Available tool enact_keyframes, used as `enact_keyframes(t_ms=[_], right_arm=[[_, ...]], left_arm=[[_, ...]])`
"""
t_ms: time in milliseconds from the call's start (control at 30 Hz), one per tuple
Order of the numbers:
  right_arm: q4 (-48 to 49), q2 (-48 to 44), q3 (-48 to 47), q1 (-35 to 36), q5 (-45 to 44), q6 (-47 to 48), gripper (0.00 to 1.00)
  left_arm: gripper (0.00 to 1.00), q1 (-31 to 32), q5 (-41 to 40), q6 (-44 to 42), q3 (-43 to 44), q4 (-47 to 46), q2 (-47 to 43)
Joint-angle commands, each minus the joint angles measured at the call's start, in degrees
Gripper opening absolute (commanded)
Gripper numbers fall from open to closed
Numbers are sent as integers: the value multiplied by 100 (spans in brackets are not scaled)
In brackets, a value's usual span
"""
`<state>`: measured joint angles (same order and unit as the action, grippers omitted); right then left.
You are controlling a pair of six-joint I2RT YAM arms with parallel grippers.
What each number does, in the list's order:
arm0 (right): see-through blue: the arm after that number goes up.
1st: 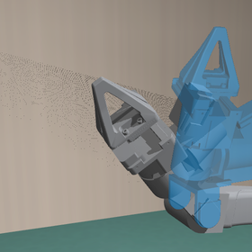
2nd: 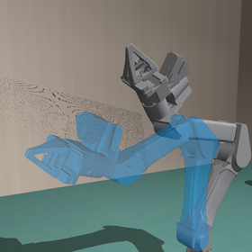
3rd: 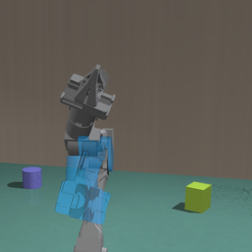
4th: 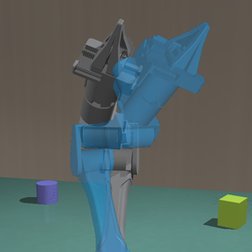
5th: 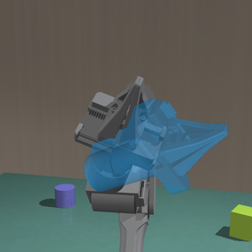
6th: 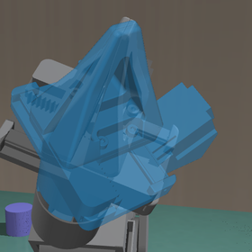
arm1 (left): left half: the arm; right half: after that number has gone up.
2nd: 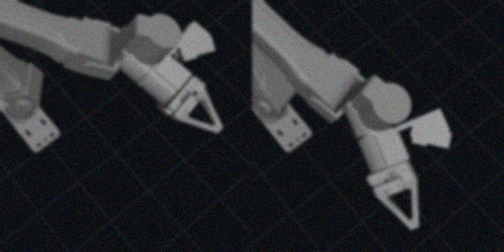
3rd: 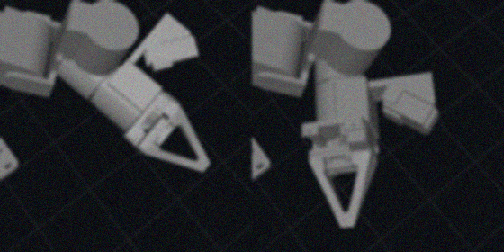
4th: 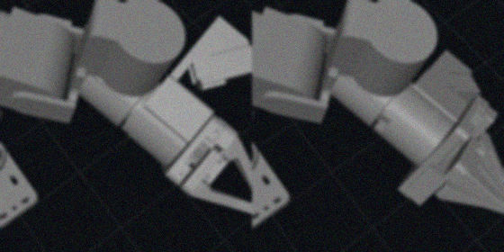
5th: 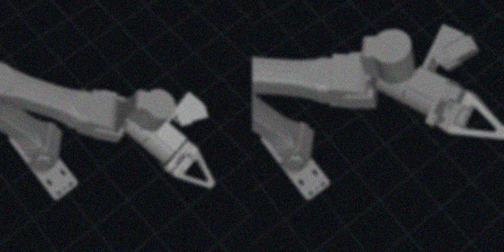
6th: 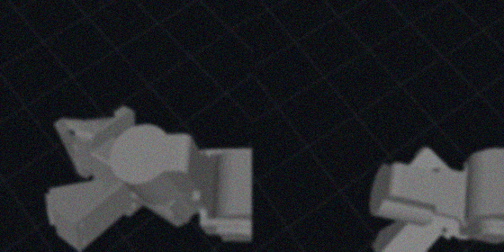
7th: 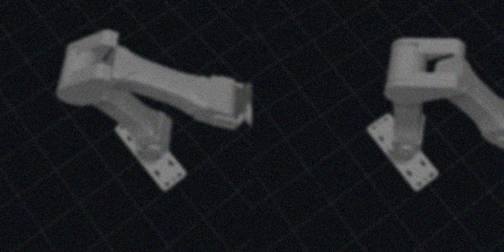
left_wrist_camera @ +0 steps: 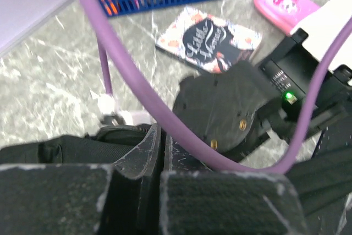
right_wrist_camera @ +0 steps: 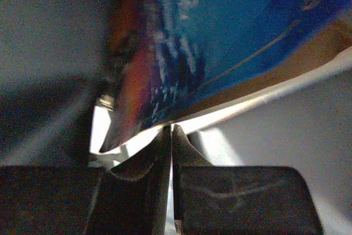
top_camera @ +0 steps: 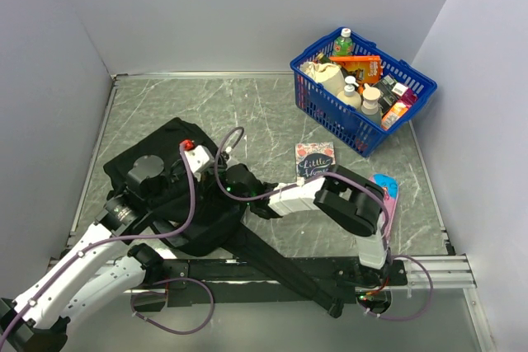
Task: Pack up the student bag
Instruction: Place the book in the student bag.
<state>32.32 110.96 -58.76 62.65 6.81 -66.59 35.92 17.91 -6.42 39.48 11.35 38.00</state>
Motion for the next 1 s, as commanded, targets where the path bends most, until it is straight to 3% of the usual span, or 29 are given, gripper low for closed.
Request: enact_keyframes(t_ms=[0,200,467,533,633,733,767,867,967], right_arm=[[1822,408,-127,-236,-408,-767,14],[1498,734,-741,-350,-663,-944,15],[1031,1332,-1998,-359,-400,-821,13],[1049,1227,-1737,-368,-365,-768,15],[628,780,-1244,-473,-84,-488,29],[-91,208,-849,-456,-30,30,41],[-764,24,-856,-447,-30,110,46],[-929,-292,-497,-447,-4,287,46],[-1411,-495,-268,-447,-126,383,40]], left_arm=[[1,55,151,-9,16,165,-134],[1,55,239,131,-161,227,-355],[1,64,372,70,261,271,-47],[1,64,231,0,366,314,-47],[1,64,-50,-176,612,359,-47],[1,64,-130,-290,841,429,-21],[1,64,-130,-299,859,438,-12],[1,55,-78,-211,789,473,6],[1,55,-138,-80,552,438,-29]])
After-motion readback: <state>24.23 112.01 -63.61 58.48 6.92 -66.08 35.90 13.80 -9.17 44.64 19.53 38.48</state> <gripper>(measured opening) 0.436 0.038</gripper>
